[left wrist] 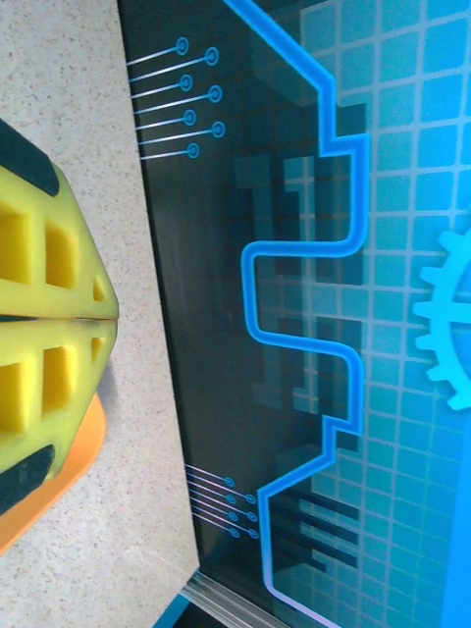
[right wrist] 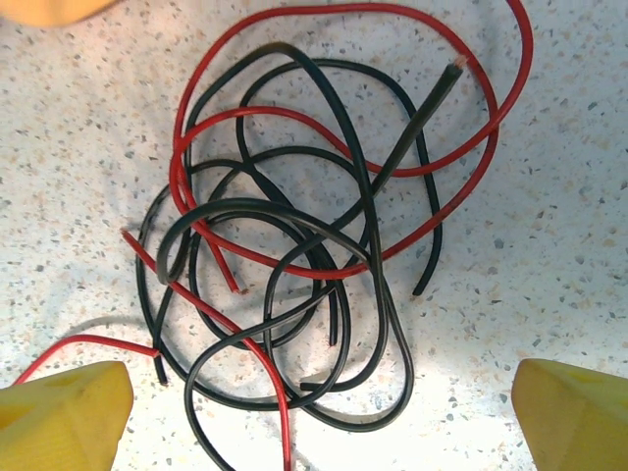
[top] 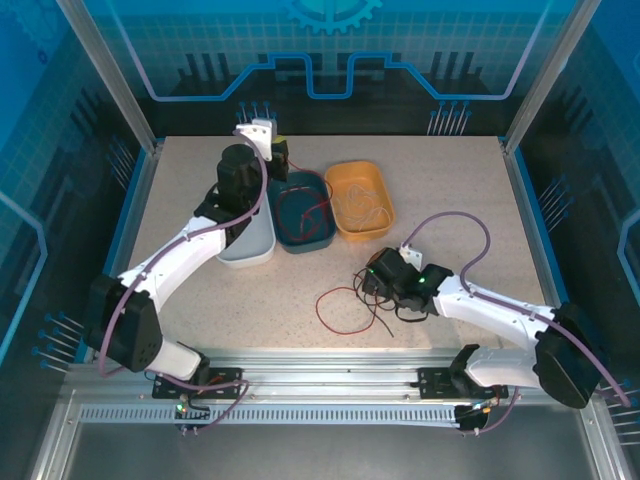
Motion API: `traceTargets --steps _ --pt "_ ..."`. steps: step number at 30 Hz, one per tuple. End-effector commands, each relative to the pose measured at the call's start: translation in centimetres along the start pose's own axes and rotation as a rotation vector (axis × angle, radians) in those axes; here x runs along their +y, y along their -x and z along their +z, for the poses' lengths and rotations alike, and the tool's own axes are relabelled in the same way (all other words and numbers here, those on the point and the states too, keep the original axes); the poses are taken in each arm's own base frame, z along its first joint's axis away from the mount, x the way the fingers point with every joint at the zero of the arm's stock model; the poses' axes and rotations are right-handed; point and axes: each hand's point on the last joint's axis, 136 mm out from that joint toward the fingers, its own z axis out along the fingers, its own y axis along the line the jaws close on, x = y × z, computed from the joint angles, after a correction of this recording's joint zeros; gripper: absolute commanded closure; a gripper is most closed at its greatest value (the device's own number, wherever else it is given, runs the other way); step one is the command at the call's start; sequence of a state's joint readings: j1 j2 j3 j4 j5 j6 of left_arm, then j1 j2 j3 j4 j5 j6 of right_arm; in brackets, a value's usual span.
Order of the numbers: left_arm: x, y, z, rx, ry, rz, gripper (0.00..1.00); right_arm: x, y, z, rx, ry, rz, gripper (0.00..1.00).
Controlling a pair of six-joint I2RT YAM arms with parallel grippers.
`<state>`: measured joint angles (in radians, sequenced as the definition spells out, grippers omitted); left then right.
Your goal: Untangle the cables
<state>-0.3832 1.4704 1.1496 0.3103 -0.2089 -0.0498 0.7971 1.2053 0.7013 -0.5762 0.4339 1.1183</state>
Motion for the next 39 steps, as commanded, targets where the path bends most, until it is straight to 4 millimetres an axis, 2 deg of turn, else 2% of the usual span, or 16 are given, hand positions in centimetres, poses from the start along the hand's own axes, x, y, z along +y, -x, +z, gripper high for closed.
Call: traceTargets --steps 1,10,14,19,24,30,39 --pt "0.7 0.6 0.3 -0.004 0.026 -0.011 1.0 0.0 1.1 -1.1 -0.047 0.004 0.003 0.0" --pt "1.6 -3.0 0.7 0.134 0.053 -0.057 1.0 -0.9 2.0 -2.4 -0.09 -0.008 0.019 0.0" --pt "2.3 -3.2 0.1 0.143 0.077 -0.051 1.0 -1.4 2.3 -2.9 -0.11 -0.011 0.031 0.0" --pt "3.0 -2.4 -0.9 0.13 0.085 -0.057 1.0 -1.8 2.5 -3.3 -0.126 -0.011 0.041 0.0" --pt "2.7 -2.6 -1.6 0.166 0.062 -0.038 1.0 -1.5 3.1 -3.7 -0.139 -0.005 0.043 0.0" --pt "1.5 -4.9 -1.0 0.32 -0.008 -0.001 1.0 -1.1 3.5 -3.9 -0.14 -0.005 0.036 0.0" --pt "1.3 -8.7 0.5 0.537 -0.033 0.066 1.0 -1.6 3.2 -4.2 -0.128 -0.023 0.038 0.0"
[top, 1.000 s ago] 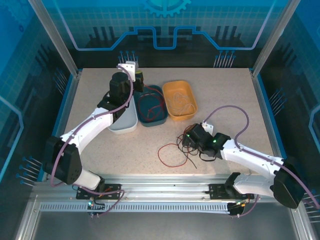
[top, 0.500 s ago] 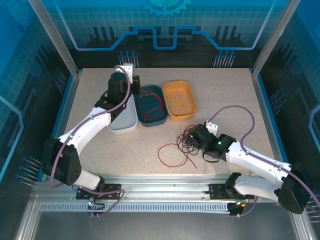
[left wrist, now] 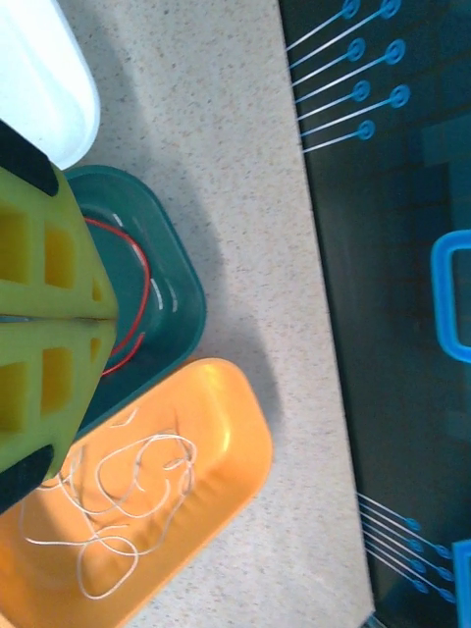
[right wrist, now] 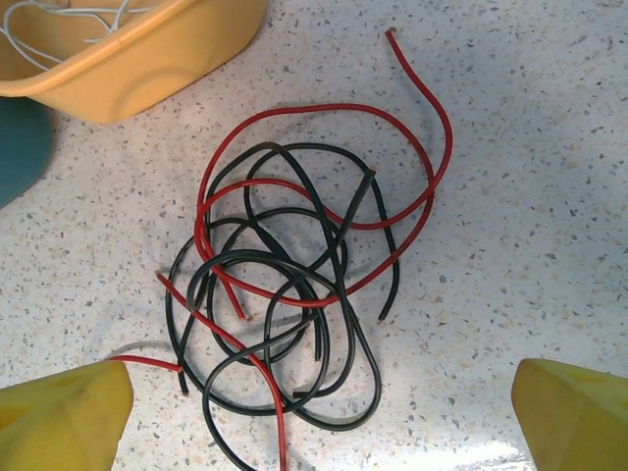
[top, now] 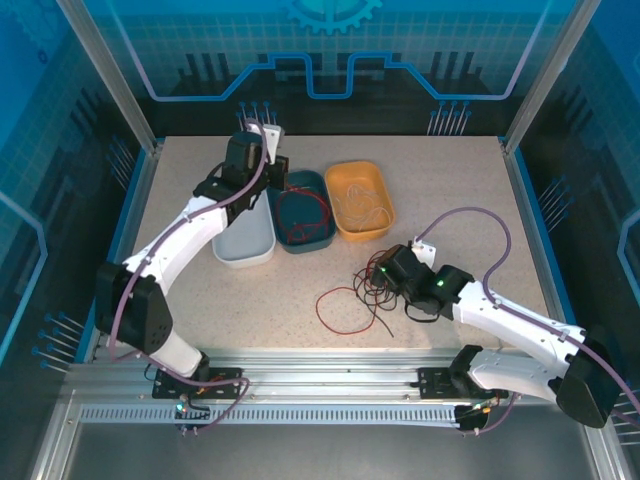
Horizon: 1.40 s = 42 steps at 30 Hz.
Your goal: Untangle the cables
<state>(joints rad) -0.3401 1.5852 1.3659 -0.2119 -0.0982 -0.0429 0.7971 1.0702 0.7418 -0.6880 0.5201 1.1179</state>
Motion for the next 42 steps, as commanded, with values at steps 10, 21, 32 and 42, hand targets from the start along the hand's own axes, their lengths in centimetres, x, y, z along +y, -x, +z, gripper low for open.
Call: traceTargets --steps 10,21,32,42 --pt "0.2 -3.2 3.1 0.248 -0.028 0.147 1.0 -1.0 0.9 -0.6 -0.025 -0.048 0.011 0.0" --pt "-0.7 -7.2 7.9 0.407 -0.105 0.121 1.0 -0.6 0.7 -0.5 -0.002 -0.049 -0.015 0.0" --pt "-0.4 -9.7 10.8 0.469 -0.119 0.145 0.82 -0.6 0.8 -0.6 -0.01 -0.045 -0.017 0.0" --pt "-0.1 -10.9 12.3 0.503 -0.109 0.155 0.51 -0.4 0.7 -0.5 -0.006 -0.041 -0.019 0.0"
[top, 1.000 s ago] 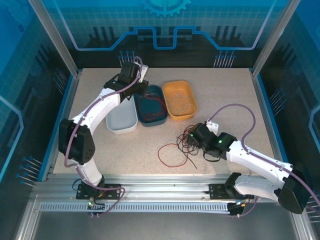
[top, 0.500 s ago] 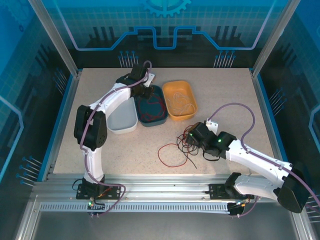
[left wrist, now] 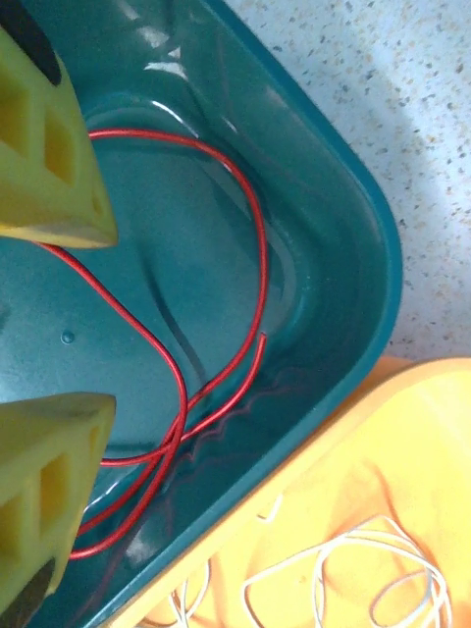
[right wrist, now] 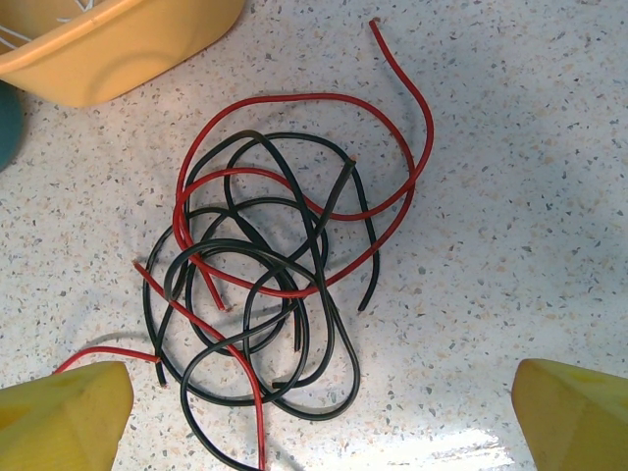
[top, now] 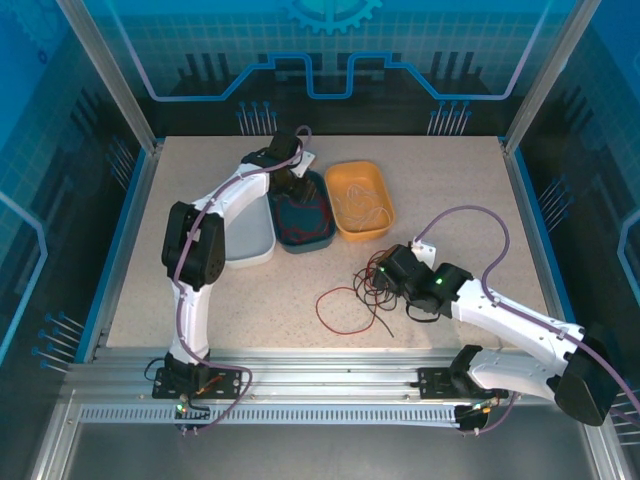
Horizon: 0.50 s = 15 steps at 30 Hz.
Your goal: Untangle the cables
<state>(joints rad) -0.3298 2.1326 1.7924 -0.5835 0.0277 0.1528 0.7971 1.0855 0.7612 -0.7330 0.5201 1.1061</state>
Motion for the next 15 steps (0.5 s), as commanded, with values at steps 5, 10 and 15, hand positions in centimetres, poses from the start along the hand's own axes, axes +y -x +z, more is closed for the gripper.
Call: traceTargets --steps 5,10,15 --pt "0.4 0.8 -0.3 -0.015 -0.003 -0.011 0.27 0.1 1.0 -0.4 -0.026 -0.006 0.008 0.0" --pt "0.2 1.7 -0.8 -0.051 -0.012 -0.034 0.26 0.3 1.0 -0.3 -0.028 0.0 0.008 0.0" --pt "-0.2 2.1 -2.6 -0.071 -0.022 -0.043 0.3 0.3 1.0 -0.4 -0.027 0.0 0.002 0.0"
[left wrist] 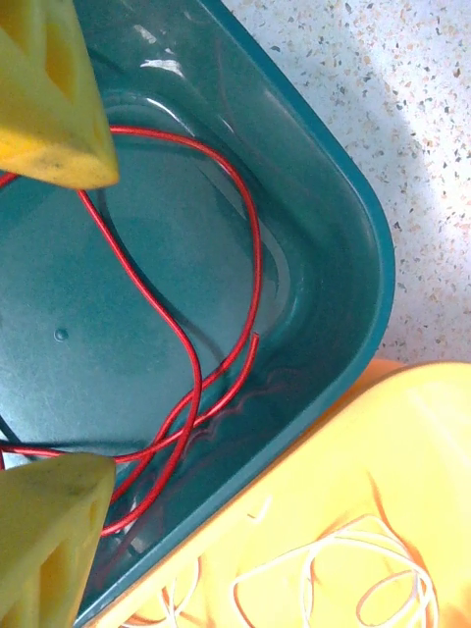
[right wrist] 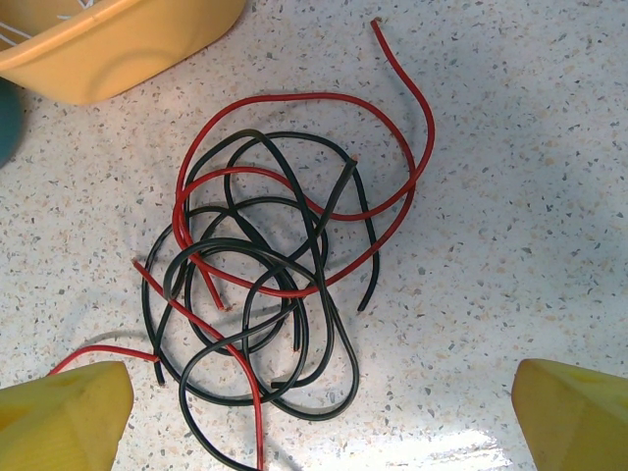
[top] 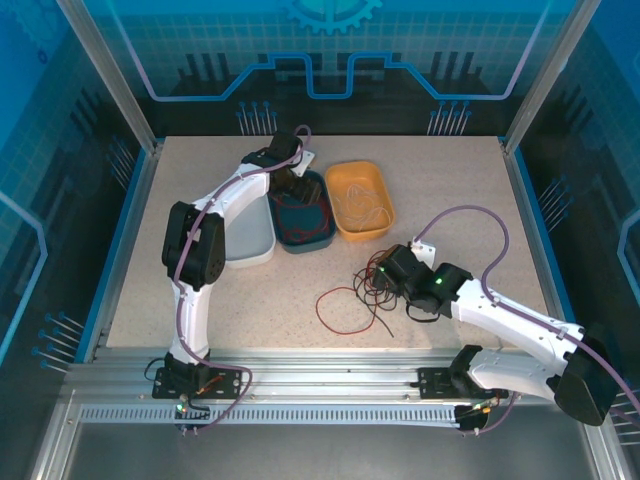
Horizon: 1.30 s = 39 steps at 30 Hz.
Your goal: Untangle the cables
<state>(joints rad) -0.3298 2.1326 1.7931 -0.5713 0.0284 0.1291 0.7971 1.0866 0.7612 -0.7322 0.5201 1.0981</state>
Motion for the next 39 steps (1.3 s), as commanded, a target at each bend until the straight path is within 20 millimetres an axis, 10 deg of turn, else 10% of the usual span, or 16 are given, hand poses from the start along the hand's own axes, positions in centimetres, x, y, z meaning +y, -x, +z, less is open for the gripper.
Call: traceTargets --steps 1,9,12,20,28,39 --pt "-0.5 1.6 -2.9 -0.047 -0.031 -0.021 0.3 0.2 1.0 -0.4 -0.027 -0.001 0.007 0.0" --pt "-1.9 -0.2 -6.2 -0.079 -0.06 -0.119 0.25 0.6 1.5 -0.6 -0.032 -0.004 -0.009 0.0" --pt "-2.8 -0.3 -8.7 -0.159 -0.081 -0.164 0.01 0.6 1.5 -0.5 -0.023 -0.026 -0.024 0.0" --pt "-7.5 -4.0 -13.9 -0.316 -0.064 -0.115 0.01 1.2 1.0 0.7 0.026 -0.073 -0.097 0.0" --pt "-13.4 -12.3 -13.5 -0.335 -0.063 -0.032 0.01 -0.7 1.1 1.6 0.052 -0.136 -0.027 0.0" --pt "-15.1 -20.0 -9.5 -0.097 0.039 -0.057 0.07 -3.2 0.4 1.8 0.074 -0.116 0.042 0.0"
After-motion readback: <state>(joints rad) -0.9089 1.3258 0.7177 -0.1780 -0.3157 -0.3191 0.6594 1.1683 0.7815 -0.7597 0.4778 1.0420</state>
